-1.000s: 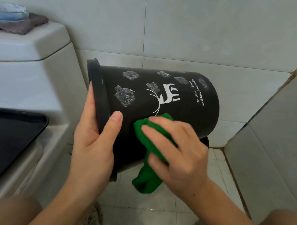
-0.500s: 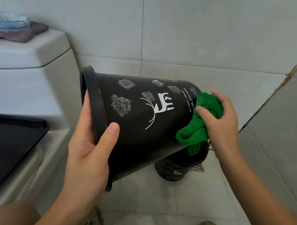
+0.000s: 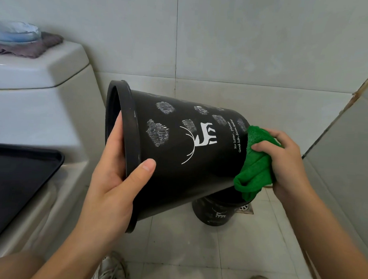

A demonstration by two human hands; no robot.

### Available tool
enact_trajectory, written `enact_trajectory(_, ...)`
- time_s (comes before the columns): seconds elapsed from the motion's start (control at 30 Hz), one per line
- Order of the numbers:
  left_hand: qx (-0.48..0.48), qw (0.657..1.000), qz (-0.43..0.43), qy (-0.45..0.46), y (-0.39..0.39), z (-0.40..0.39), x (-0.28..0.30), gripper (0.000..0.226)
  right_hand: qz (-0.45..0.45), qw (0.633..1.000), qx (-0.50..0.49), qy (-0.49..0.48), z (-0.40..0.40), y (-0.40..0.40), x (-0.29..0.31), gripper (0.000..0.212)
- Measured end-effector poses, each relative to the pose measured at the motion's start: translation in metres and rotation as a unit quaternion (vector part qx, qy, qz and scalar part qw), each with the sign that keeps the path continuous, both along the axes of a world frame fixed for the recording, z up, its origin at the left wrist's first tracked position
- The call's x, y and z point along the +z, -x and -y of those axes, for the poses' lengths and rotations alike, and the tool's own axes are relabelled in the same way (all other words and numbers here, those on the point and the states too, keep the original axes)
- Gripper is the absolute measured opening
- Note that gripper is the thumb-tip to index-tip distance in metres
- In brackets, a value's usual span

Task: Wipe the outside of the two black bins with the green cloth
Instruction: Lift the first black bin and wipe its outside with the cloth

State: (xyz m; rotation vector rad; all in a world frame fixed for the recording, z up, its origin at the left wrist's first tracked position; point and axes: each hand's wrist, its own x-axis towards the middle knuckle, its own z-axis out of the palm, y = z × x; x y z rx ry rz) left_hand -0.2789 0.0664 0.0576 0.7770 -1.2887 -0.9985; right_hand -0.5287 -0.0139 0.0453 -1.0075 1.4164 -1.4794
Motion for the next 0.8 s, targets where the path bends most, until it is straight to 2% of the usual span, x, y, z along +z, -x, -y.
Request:
enact_trajectory(0.17, -0.018, 0.999, -0.019, -0.022, -0.003, -0.002, 0.011, 0.08, 0.051, 0.998, 0.021, 0.004, 0.001, 0.008, 0.008, 0.028)
enact_trajectory(0.27, 0.0, 0.995, -0.022, -0.094, -0.011, 0.001, 0.017, 0.081, 0.067, 0.997, 0.018, -0.021, 0.001, 0.007, 0.004, 0.025)
enact_trajectory(0.4, 0.133, 0.97, 0.066, -0.192, -0.021, 0.016, 0.0, 0.059, 0.057, 0.997, 0.019, -0.044, -0.001, -0.005, -0.012, 0.027)
enact_trajectory(0.5, 0.172, 0.962, 0.06, -0.203, -0.016, 0.019, 0.0, 0.042, 0.019, 0.999, 0.011, -0.037, -0.005, -0.01, -0.017, 0.029)
enact_trajectory(0.6, 0.16, 0.962, -0.009, -0.22, -0.011, 0.017, 0.01, 0.004, 0.012, 1.0, 0.002, -0.026, -0.009, -0.01, -0.019, 0.028)
enact_trajectory(0.67, 0.192, 0.959, 0.044, -0.202, -0.013, 0.018, 0.01, 0.016, 0.007, 1.0, -0.003, -0.022, -0.012, -0.01, -0.021, 0.028)
enact_trajectory(0.73, 0.216, 0.957, 0.131, -0.143, -0.014, 0.02, 0.009, 0.015, 0.007, 1.0, -0.011, -0.024, -0.014, -0.01, -0.022, 0.028)
enact_trajectory(0.8, 0.185, 0.961, 0.166, -0.122, -0.015, 0.02, 0.01, 0.026, 0.011, 0.999, -0.018, -0.029, -0.015, -0.009, -0.024, 0.028)
